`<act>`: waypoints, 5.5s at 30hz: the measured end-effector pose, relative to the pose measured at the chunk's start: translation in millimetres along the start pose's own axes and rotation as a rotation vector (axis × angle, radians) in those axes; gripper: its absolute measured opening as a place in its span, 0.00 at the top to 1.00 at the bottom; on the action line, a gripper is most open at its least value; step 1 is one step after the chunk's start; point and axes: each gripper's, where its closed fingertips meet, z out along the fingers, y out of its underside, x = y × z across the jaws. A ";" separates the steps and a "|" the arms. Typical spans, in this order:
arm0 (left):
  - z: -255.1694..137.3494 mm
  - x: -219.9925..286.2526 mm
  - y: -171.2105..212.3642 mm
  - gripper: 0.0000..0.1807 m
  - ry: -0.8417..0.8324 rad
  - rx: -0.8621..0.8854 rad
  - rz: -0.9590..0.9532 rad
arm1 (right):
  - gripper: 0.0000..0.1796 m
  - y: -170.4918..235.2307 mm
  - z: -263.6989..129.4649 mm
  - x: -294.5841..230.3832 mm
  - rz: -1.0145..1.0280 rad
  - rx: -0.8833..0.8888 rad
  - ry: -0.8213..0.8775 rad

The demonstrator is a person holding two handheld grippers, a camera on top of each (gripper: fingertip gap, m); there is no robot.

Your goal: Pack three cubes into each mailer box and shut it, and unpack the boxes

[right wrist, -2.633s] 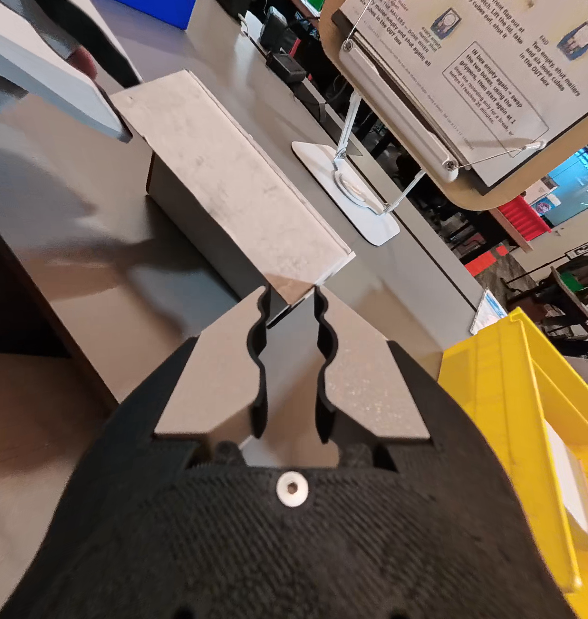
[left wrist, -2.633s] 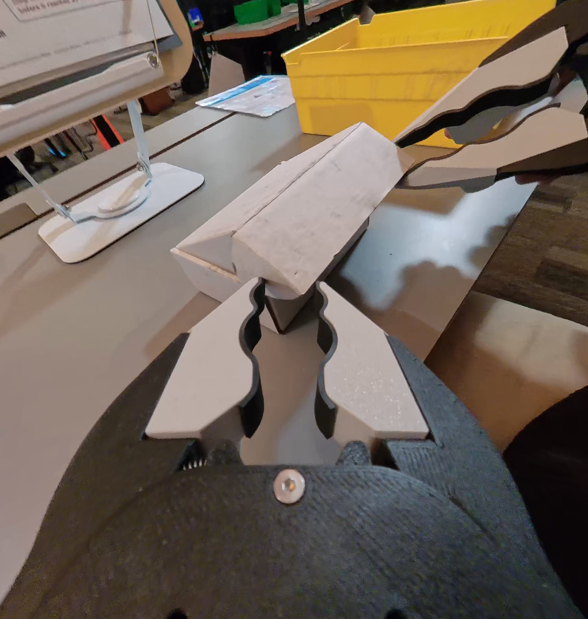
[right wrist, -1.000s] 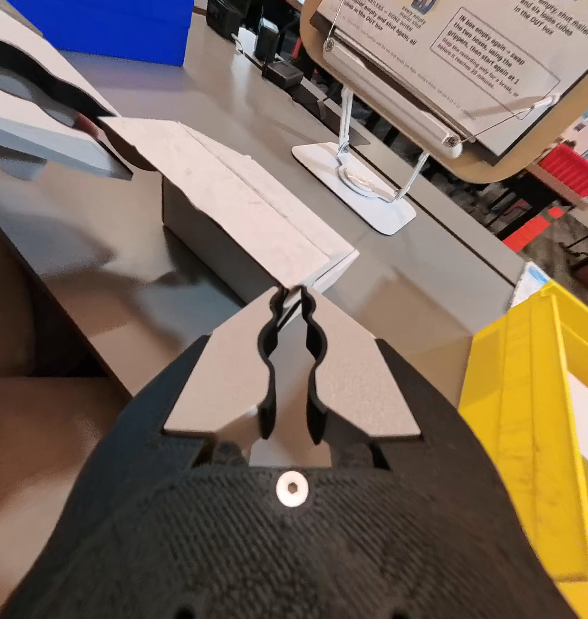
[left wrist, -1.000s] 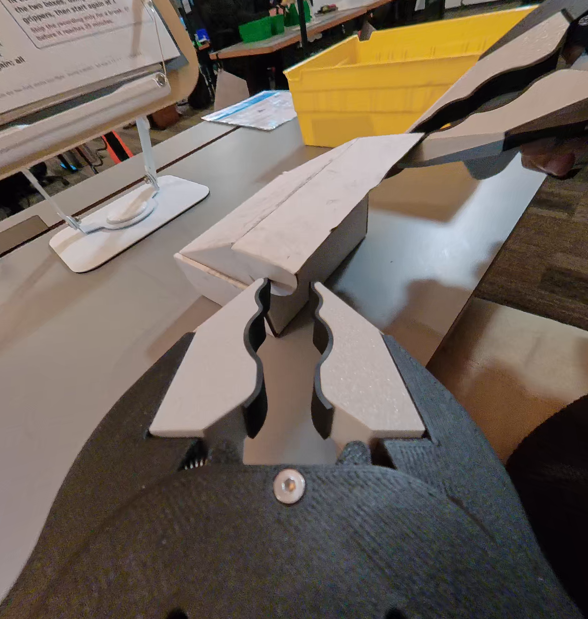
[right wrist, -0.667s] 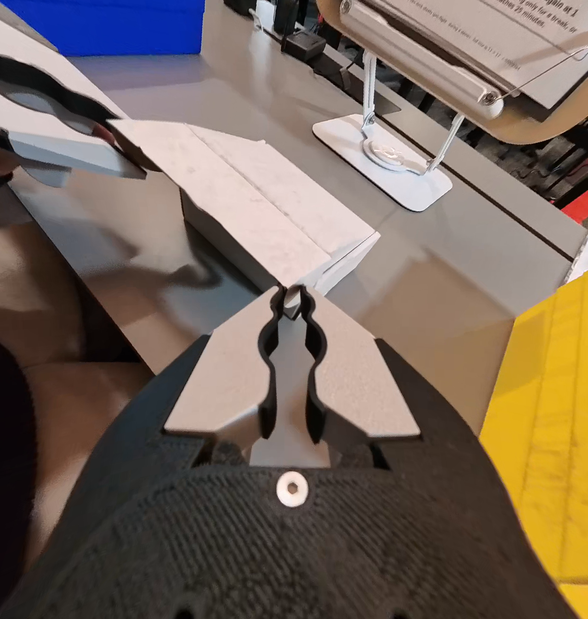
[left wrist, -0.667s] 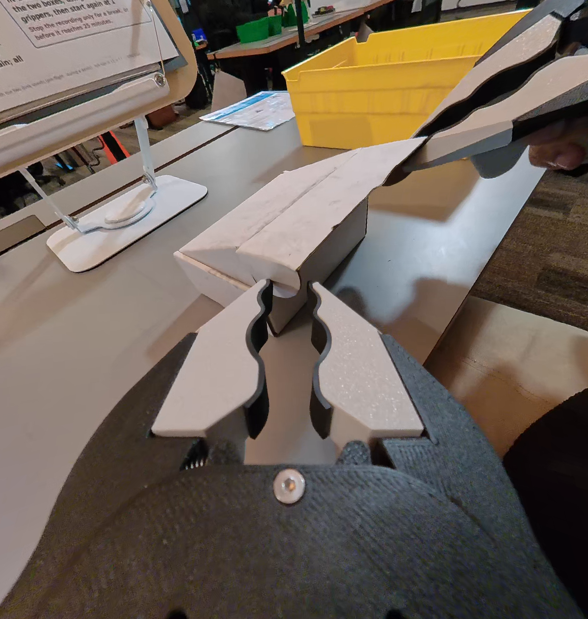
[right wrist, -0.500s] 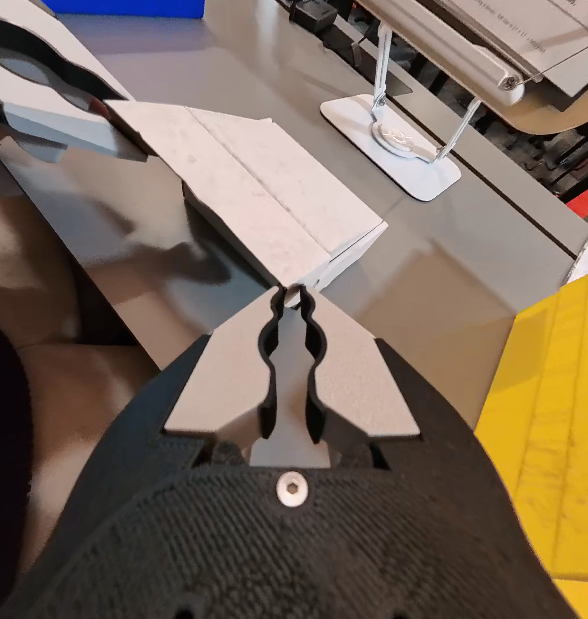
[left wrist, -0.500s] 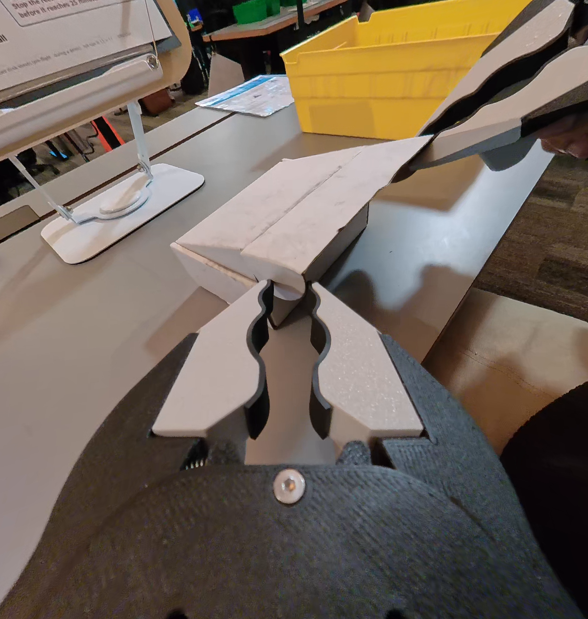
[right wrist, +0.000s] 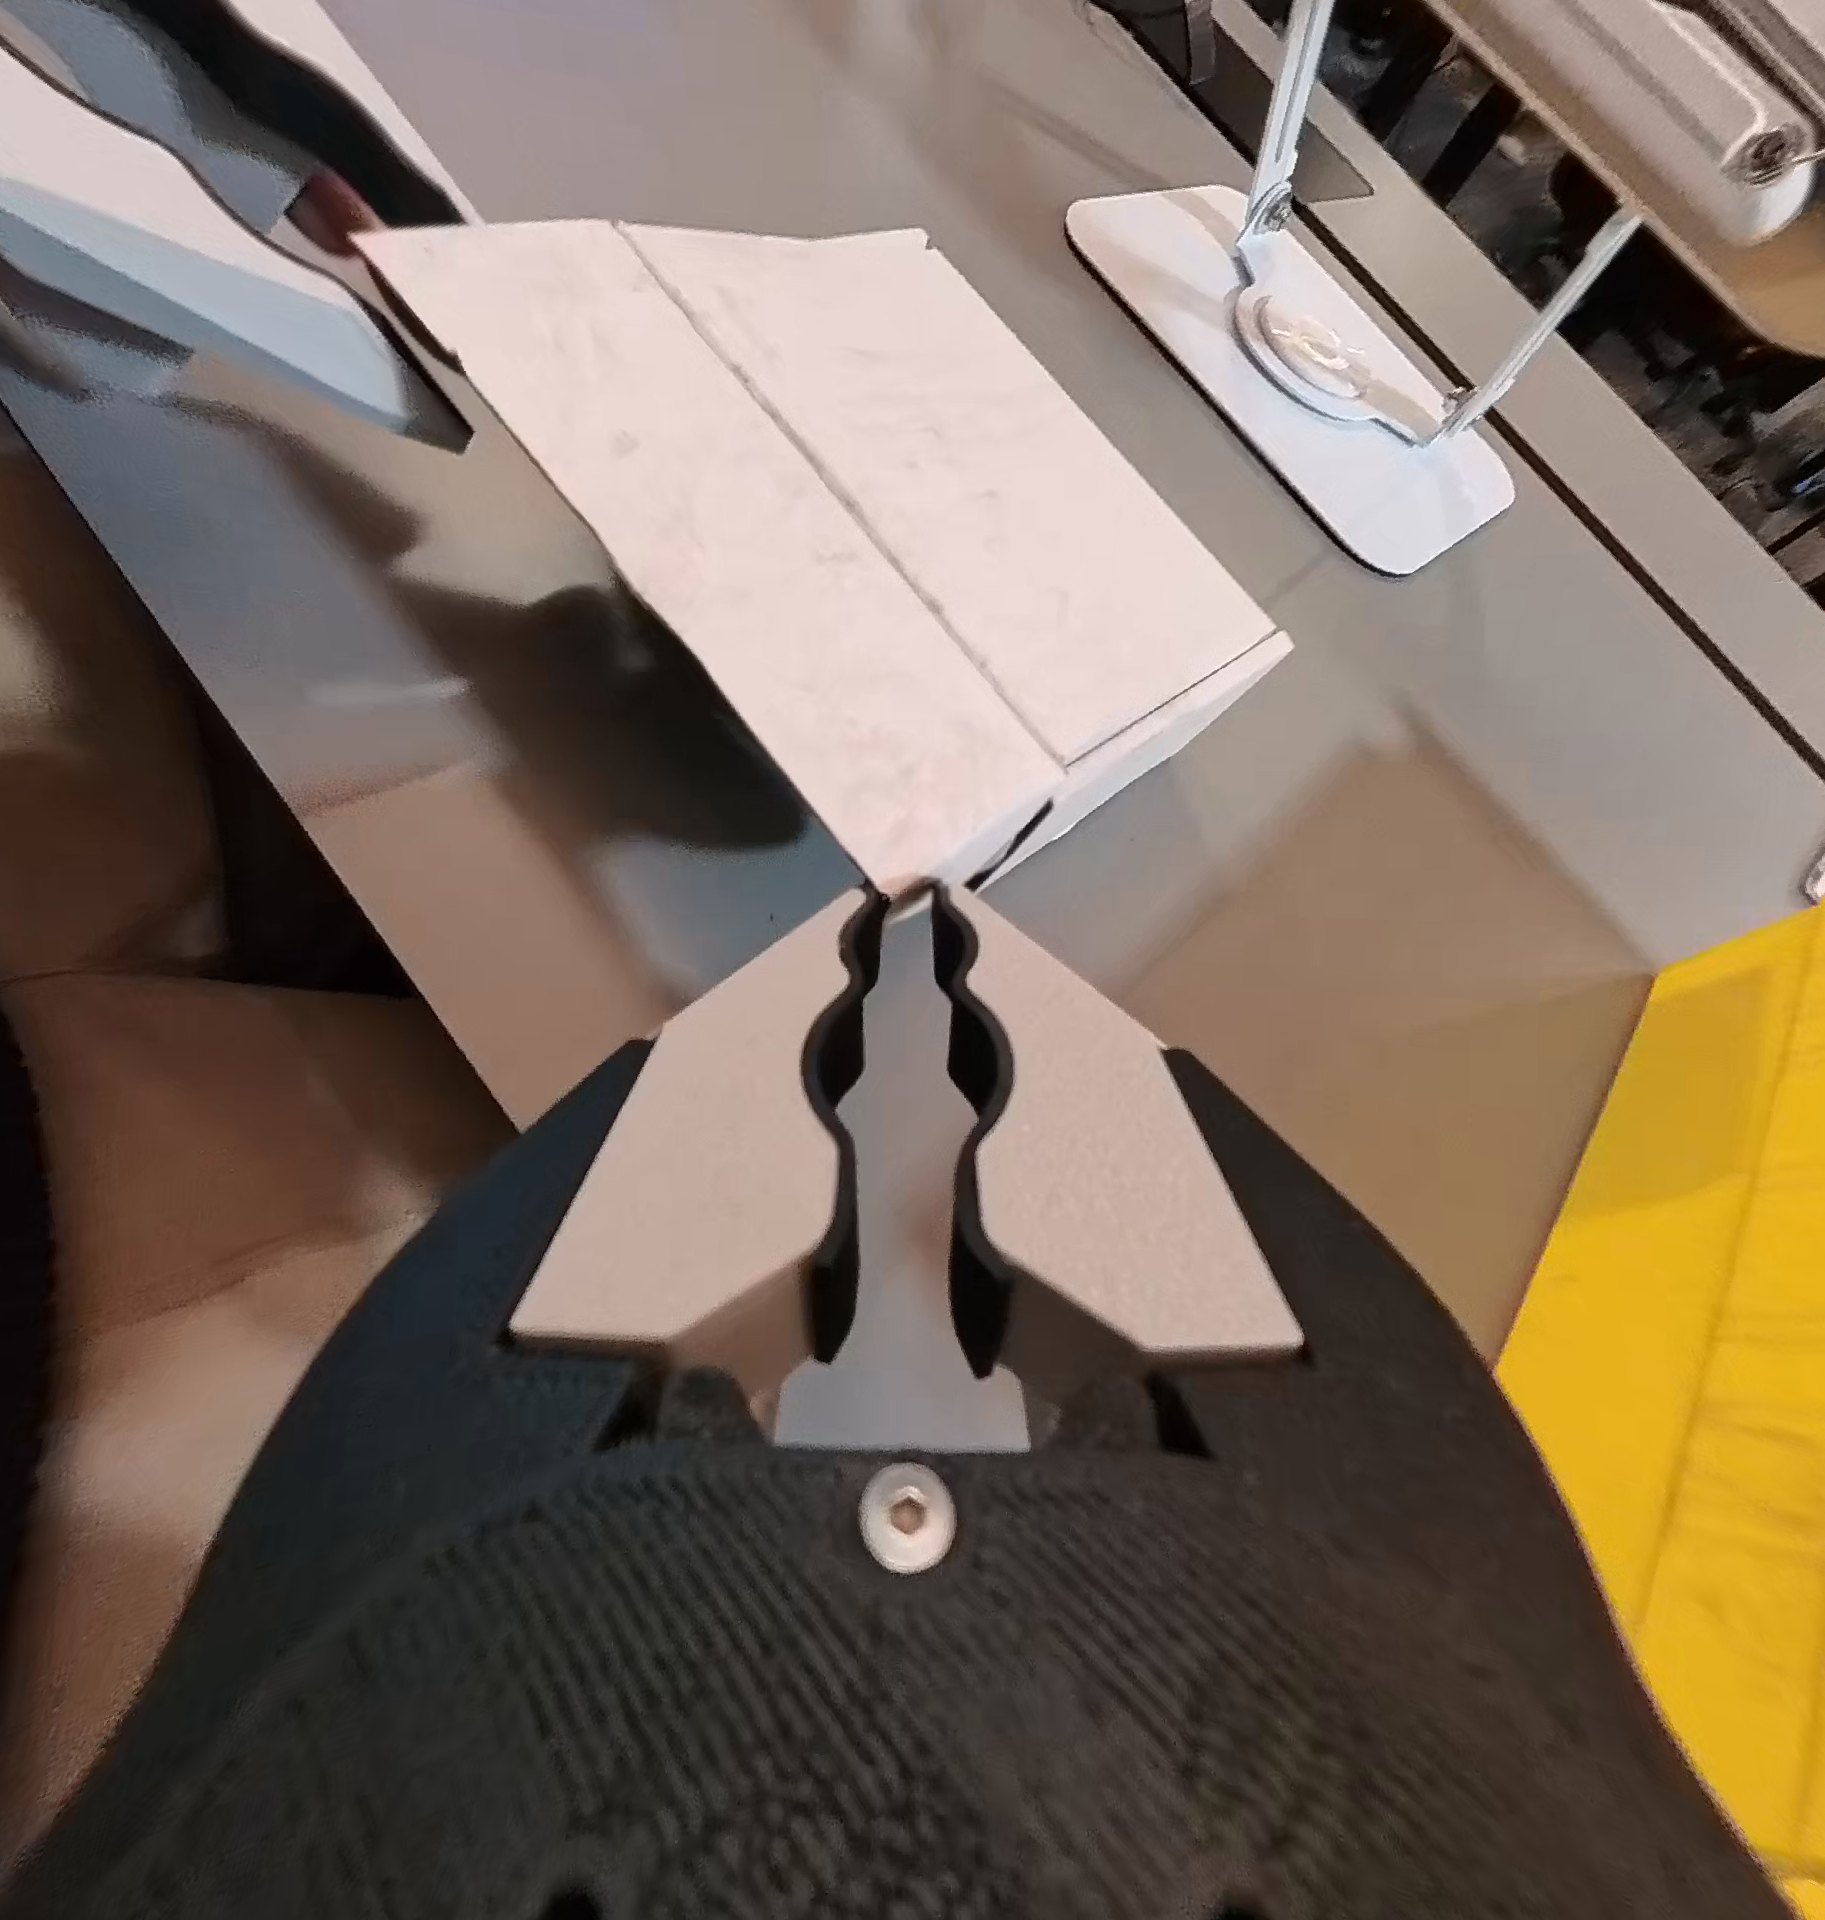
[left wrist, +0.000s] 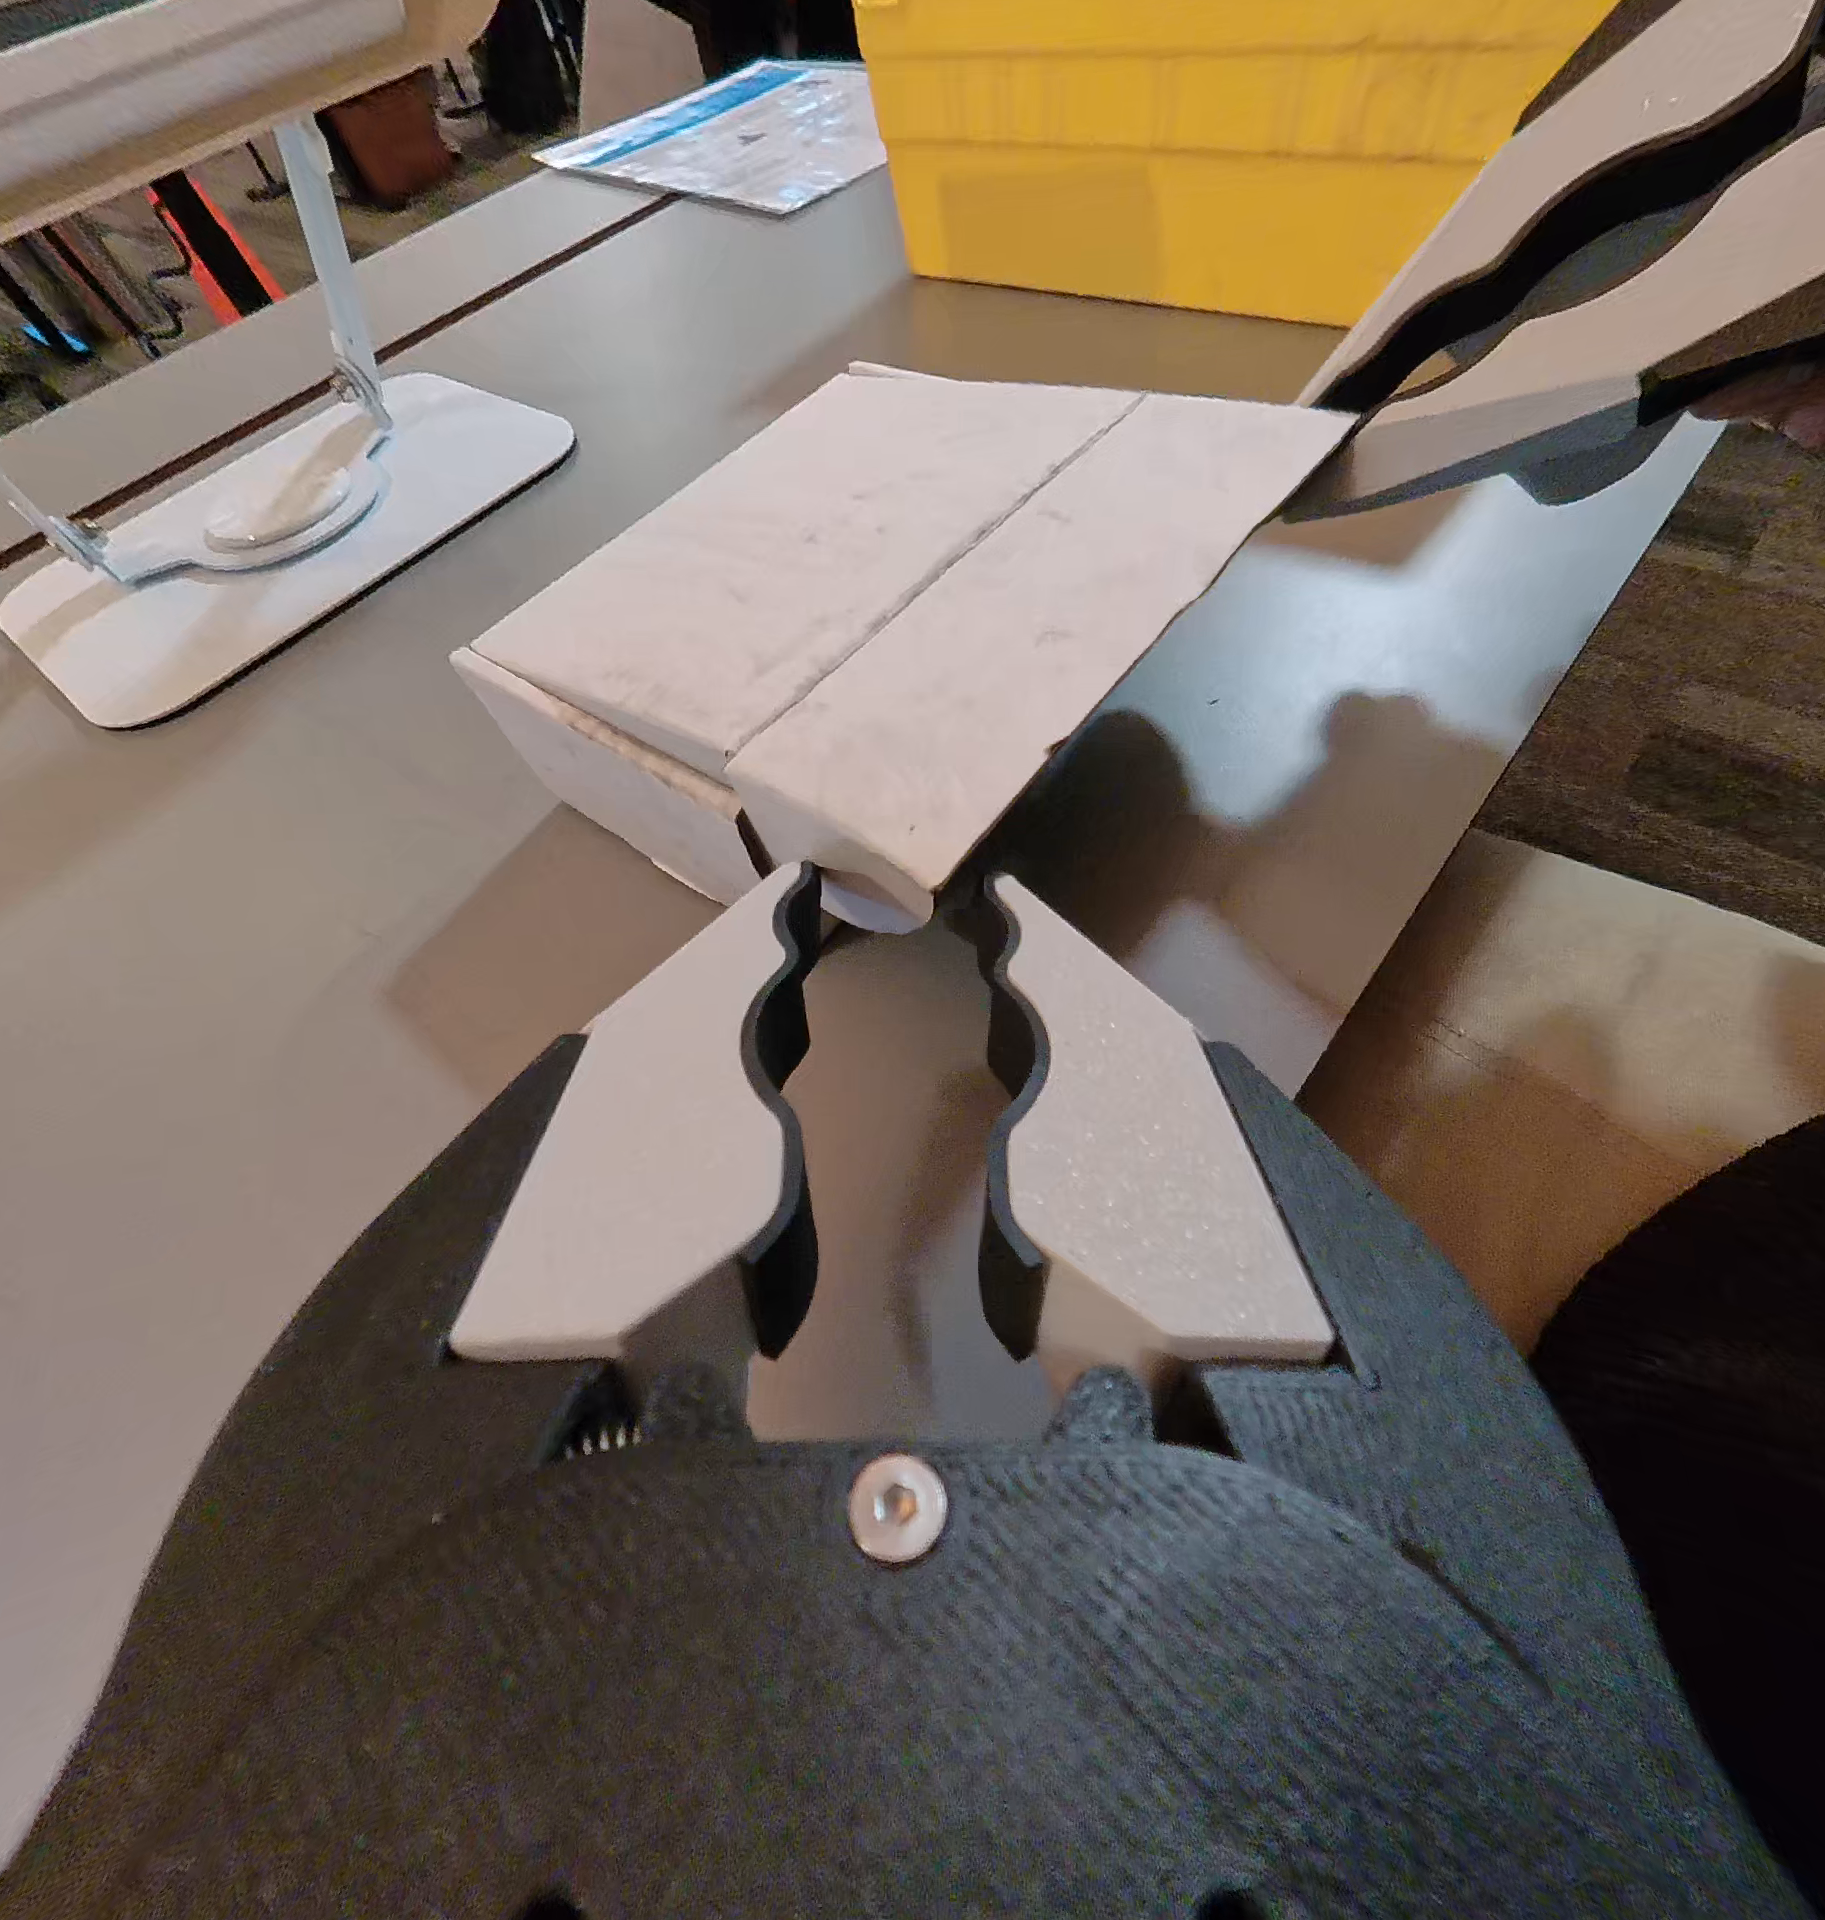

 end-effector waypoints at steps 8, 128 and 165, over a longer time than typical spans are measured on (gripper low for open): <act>-0.3 5.0 -0.2 0.79 0.074 0.004 -0.095 | 0.80 -0.1 1.9 -12.2 0.045 0.029 -0.076; 35.9 -36.3 33.4 0.76 0.223 -0.289 0.012 | 0.84 10.8 45.2 -0.2 0.118 -0.024 -0.488; 36.0 -49.8 30.1 0.64 0.175 -0.264 -0.039 | 0.56 -8.8 54.1 13.0 0.248 0.068 -0.439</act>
